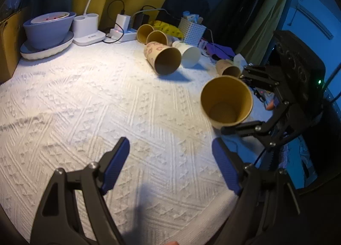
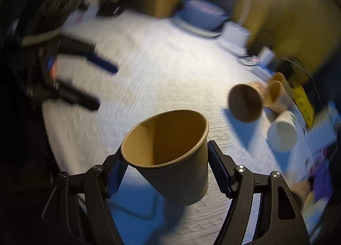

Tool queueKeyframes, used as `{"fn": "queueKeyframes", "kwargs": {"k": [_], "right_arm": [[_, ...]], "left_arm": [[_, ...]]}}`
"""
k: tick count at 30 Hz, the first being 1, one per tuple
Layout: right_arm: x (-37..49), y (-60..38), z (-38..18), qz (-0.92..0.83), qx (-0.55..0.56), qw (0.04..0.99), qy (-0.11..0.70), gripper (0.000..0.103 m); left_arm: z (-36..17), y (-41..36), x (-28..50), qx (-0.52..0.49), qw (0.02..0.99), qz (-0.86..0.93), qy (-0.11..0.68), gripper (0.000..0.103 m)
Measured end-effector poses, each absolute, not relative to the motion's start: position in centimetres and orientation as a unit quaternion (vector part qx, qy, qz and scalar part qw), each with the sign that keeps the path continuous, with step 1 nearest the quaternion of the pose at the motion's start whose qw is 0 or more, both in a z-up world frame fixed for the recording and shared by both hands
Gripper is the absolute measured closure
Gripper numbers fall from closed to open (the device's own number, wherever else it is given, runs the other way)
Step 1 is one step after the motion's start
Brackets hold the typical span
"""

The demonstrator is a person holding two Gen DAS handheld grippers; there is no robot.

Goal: Flip cup upright
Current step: 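Rotate the right gripper to turn the tan cup opening upward, then lower the upright tan cup onto the tablecloth and open the right gripper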

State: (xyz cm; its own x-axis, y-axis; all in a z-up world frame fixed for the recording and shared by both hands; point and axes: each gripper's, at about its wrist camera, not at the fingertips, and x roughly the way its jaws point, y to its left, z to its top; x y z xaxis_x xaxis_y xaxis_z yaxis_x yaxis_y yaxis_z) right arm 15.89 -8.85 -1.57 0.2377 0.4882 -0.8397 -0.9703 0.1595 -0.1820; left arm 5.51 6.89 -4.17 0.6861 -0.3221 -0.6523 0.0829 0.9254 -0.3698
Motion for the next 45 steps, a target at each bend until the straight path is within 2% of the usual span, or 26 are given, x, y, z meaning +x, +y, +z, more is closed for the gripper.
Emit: {"fn": "queueKeyframes", "kwargs": {"k": [14,22,34,45], "right_arm": [[17.4,-15.6,-1.9,0.44,-0.083,0.844,0.295,0.028],[17.2,-16.8,-3.3,0.398,-0.006,0.867,0.3,0.028],[16.8,-17.0,-4.2,0.374,0.008,0.878,0.298,0.028],[15.5,-17.7,-4.5,0.337,-0.015,0.893,0.297,0.019]], "left_arm": [[-4.0,5.7,6.6,-0.142,0.918,-0.074,0.364,0.022],[-4.8,5.4,7.2,-0.145,0.927,-0.058,0.341,0.022],[-5.0,5.1,7.0,-0.143,0.929,-0.054,0.337,0.022],[-4.9,4.3,6.7,-0.127,0.933,-0.053,0.331,0.022]]}}
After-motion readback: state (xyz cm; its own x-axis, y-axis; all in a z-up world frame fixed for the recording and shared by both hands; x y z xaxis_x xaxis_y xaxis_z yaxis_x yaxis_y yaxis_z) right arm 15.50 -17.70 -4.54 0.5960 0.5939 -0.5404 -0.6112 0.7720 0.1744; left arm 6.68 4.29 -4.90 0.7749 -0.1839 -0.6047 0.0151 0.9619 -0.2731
